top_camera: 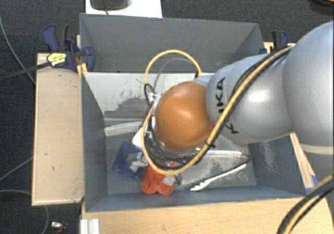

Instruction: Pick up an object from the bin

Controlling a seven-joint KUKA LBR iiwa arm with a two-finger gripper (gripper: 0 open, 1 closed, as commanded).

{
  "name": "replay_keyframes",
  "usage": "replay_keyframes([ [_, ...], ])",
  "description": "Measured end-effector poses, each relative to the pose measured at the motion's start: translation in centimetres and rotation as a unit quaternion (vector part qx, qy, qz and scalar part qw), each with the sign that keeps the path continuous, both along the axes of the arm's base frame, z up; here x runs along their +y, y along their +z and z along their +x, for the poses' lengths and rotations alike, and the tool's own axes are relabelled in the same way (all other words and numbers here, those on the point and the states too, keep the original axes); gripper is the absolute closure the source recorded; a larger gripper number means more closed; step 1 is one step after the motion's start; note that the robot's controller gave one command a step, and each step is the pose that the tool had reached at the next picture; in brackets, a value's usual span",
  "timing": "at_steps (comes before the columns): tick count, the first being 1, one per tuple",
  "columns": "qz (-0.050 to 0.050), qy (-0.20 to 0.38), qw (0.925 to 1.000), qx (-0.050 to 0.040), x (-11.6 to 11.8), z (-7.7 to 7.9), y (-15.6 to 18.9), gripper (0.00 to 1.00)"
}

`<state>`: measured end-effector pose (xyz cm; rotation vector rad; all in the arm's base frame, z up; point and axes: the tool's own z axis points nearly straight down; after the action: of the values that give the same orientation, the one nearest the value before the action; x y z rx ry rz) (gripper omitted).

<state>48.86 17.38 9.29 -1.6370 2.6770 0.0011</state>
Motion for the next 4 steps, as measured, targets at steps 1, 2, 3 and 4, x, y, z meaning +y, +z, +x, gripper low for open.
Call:
replay_keyframes([
  [1,0.0,0.028,0.9996,-0.0014,0.2,0.1,-3.4,0.0],
  [2,0.001,0.061,0.9981,-0.0029,0.4,0.0,-3.2,0.0],
  [3,0.0,0.214,0.9769,-0.0021,-1.4,-0.6,-2.8,0.0],
  [4,0.002,0.156,0.9877,-0.0032,-1.2,-0.2,-2.4,0.0],
])
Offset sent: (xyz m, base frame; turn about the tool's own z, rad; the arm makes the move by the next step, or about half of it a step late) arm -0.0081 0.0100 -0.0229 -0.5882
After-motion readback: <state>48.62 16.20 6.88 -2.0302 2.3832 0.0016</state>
